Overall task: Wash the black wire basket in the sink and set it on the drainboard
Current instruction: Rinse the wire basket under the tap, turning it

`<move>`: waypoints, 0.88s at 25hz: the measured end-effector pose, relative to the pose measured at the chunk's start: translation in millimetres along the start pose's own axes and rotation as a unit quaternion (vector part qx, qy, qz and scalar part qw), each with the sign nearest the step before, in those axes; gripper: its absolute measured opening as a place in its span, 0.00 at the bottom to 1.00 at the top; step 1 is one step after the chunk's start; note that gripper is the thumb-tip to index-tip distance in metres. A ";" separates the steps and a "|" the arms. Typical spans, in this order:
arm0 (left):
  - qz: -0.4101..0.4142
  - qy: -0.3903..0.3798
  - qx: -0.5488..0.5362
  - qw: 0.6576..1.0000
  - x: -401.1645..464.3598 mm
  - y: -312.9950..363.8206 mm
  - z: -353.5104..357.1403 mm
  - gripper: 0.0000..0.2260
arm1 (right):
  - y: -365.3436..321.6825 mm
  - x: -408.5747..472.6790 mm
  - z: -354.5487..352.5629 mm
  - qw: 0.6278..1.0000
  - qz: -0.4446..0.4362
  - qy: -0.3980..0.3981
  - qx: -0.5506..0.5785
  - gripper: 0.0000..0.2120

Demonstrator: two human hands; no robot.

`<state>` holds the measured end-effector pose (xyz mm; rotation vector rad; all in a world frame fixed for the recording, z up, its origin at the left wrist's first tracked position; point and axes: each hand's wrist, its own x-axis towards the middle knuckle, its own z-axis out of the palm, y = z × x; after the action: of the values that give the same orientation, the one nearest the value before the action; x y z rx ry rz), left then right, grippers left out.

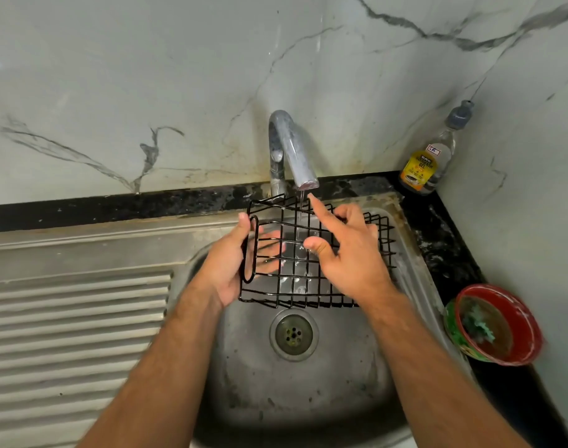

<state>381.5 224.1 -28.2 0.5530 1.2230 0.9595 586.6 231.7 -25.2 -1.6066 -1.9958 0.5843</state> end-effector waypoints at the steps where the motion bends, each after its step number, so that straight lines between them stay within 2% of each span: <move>1: 0.004 -0.037 -0.026 0.999 0.0 2.4 -2.0 0.15 | 0.8 0.2 0.4 0.999 0.006 -0.003 0.032 0.29; 2: 0.000 -0.082 -0.059 0.995 -2.6 4.6 -2.1 0.14 | 2.6 -0.2 1.8 0.998 0.010 -0.001 0.056 0.27; 5: -0.021 -0.154 -0.129 0.979 -6.2 -0.5 -6.3 0.31 | 3.6 4.6 4.8 0.995 0.049 0.004 0.091 0.24; 7: -0.019 -0.291 -0.227 0.929 -9.7 -10.9 -7.6 0.31 | 2.1 10.1 4.6 0.991 0.074 -0.004 0.114 0.26; 8: -0.025 -0.329 -0.279 0.902 -10.2 -14.1 -8.5 0.32 | 0.3 13.1 4.0 0.989 0.086 -0.016 0.118 0.25; 9: -0.034 -0.322 -0.296 0.898 -9.2 -15.7 -7.7 0.37 | -2.2 16.1 3.5 0.988 0.096 -0.033 0.119 0.24; 10: -0.030 -0.296 -0.291 0.909 -8.0 -16.8 -5.3 0.41 | -4.7 19.4 3.5 0.985 0.108 -0.053 0.122 0.23; 11: -0.018 -0.235 -0.283 0.930 -8.1 -17.8 -2.8 0.40 | -6.6 22.6 4.5 0.982 0.122 -0.069 0.126 0.22; 12: -0.012 -0.182 -0.273 0.945 -13.7 -16.0 2.6 0.33 | -8.9 24.4 6.1 0.980 0.132 -0.080 0.123 0.21; 13: -0.009 -0.151 -0.273 0.950 -15.4 -14.0 6.4 0.29 | -13.2 25.3 6.4 0.981 0.133 -0.090 0.112 0.21; 15: -0.018 -0.123 -0.274 0.954 -15.3 -13.9 10.0 0.28 | -23.5 23.9 9.7 0.979 0.125 -0.115 0.109 0.24; 17: -0.019 -0.115 -0.283 0.952 -11.3 -16.8 7.0 0.30 | -40.3 13.6 12.9 0.980 0.068 -0.129 0.134 0.27; 20: -0.013 -0.112 -0.298 0.948 -12.8 -15.4 7.6 0.29 | -53.6 -9.5 14.5 0.975 -0.082 -0.059 0.200 0.22; 22: -0.023 -0.120 -0.277 0.953 -17.4 -16.1 10.7 0.28 | -44.2 -22.4 18.6 0.960 -0.118 0.040 0.249 0.17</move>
<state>396.0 202.5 -28.8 0.1837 0.6995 1.1052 545.2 200.3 -15.1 -1.0556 -1.7631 0.8330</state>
